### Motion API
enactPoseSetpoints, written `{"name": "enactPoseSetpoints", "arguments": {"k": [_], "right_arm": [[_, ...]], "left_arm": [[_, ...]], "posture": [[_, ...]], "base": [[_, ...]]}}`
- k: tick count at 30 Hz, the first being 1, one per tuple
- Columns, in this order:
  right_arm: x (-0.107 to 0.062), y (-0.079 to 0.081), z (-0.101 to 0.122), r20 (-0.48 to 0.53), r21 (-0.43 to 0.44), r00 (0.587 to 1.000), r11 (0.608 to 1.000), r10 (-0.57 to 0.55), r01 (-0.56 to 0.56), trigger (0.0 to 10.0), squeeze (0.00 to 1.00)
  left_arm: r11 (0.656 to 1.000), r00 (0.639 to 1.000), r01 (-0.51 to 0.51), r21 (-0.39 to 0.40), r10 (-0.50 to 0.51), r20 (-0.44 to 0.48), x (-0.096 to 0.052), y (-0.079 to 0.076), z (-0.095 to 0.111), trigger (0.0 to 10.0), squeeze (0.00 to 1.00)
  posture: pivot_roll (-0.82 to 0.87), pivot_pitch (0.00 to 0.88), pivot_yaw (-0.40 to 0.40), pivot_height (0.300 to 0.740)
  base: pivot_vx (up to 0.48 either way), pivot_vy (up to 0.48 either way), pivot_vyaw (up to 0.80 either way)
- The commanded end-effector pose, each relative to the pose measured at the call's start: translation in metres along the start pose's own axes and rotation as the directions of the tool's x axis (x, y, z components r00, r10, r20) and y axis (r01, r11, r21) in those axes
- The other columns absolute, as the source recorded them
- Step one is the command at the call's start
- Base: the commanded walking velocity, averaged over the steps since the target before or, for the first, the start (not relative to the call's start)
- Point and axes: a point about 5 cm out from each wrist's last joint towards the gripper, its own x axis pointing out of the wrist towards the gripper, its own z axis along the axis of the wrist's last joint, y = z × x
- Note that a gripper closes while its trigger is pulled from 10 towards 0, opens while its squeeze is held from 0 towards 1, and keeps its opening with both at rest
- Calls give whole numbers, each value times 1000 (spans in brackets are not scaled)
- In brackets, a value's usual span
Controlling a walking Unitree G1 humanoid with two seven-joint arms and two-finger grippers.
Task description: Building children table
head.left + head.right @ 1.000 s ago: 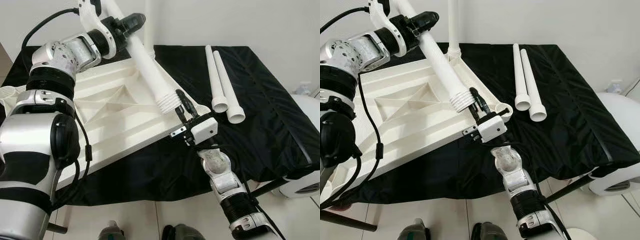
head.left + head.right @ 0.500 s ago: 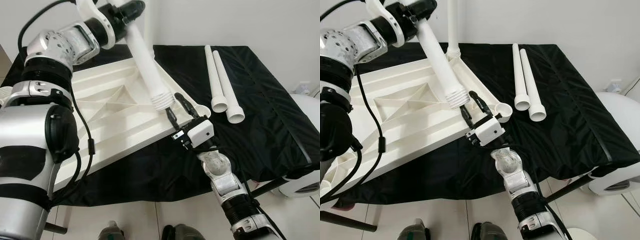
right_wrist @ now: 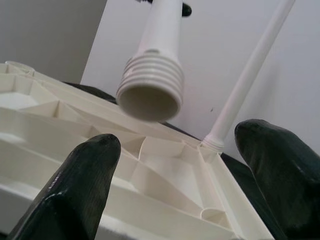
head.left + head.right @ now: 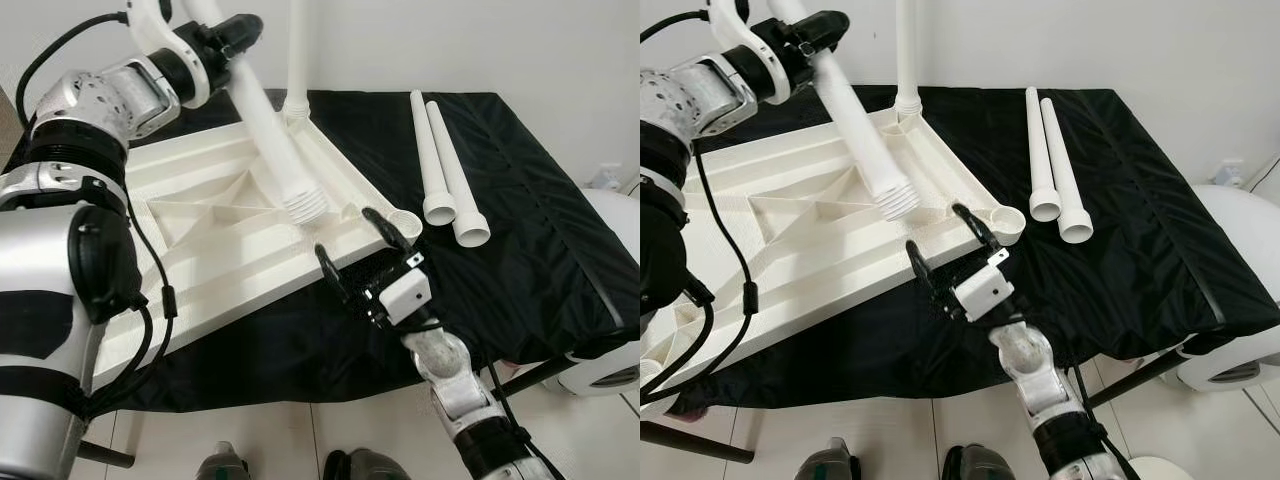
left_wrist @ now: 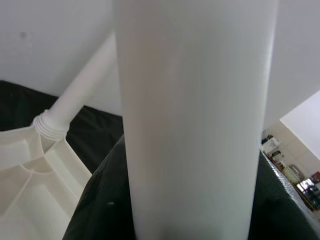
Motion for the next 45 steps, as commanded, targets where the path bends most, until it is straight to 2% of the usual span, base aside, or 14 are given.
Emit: {"name": "enactPoseSetpoints", "arguments": {"k": [1, 6, 8, 9, 10, 11, 13, 15, 18, 25, 29, 31, 35, 45], "right_arm": [[-4, 1, -1, -11, 13, 1000, 1000, 18, -17, 10000, 1000], [-3, -3, -4, -43, 77, 999, 997, 1, 3, 10000, 1000], [6, -12, -5, -81, 204, 996, 977, -39, 55, 10000, 1000], [16, -19, -5, -107, 326, 993, 942, -44, 77, 10000, 102], [16, -19, -5, -107, 326, 993, 942, -44, 77, 10000, 102], [24, -24, -5, -119, 432, 992, 898, -33, 82, 10000, 0], [24, -24, -5, -119, 432, 992, 898, -33, 82, 10000, 0], [42, -41, 1, -103, 545, 995, 837, 10, 48, 10000, 0], [54, -60, 2, -119, 533, 992, 846, 35, 33, 10000, 0], [61, -80, 4, -136, 509, 989, 860, 63, 15, 10000, 0], [67, -100, 6, -158, 465, 977, 883, 144, -55, 10000, 0], [67, -102, 7, -147, 478, 971, 873, 188, -96, 10000, 0], [68, -102, 9, -98, 576, 933, 785, 345, -230, 10000, 0], [73, -96, 12, -66, 585, 880, 732, 471, -348, 10000, 0]], "left_arm": [[981, 980, 195, 19, -195, 25, -2, -11, 7, 10000, 0], [984, 984, 168, 57, -171, 46, -4, -8, 11, 10000, 0], [974, 982, 176, 140, -184, 50, -2, -12, 13, 10000, 0], [962, 979, 189, 196, -201, 43, 0, -17, 11, 10000, 0], [962, 979, 189, 196, -201, 43, 0, -17, 11, 10000, 0], [950, 976, 203, 237, -217, 32, 2, -20, 9, 10000, 0], [950, 976, 203, 237, -217, 32, 2, -20, 9, 10000, 0], [926, 970, 231, 298, -242, 0, 6, -27, -2, 10000, 0], [902, 963, 261, 344, -266, -35, 6, -34, -13, 10000, 0], [868, 945, 324, 375, -318, -80, 4, -46, -24, 10000, 0], [829, 920, 391, 400, -368, -135, 3, -65, -40, 10000, 0], [822, 912, 410, 395, -384, -146, 3, -71, -44, 10000, 0], [783, 878, 478, 397, -437, -196, 3, -91, -63, 10000, 0], [768, 858, 514, 382, -464, -221, 5, -102, -75, 10000, 0]], "posture": [[-1, 0, -26, 740], [4, 0, -36, 740], [7, 0, -41, 740], [8, 0, -45, 740], [8, 0, -45, 740], [8, 0, -47, 740], [8, 0, -47, 740], [15, 0, -51, 740], [20, 0, -57, 740], [26, 0, -65, 740], [33, 0, -71, 740], [34, 0, -69, 740], [29, 0, -61, 740], [32, 0, -69, 740]], "base": [[0, 0, 0], [0, 0, 0], [0, 0, 0], [0, 0, 0], [0, 0, 0], [0, 0, 0], [0, 0, 0], [0, 0, 0], [0, 0, 0], [0, 0, 0], [0, 0, 0], [0, 0, 0], [0, 0, 0], [0, 0, 0]]}}
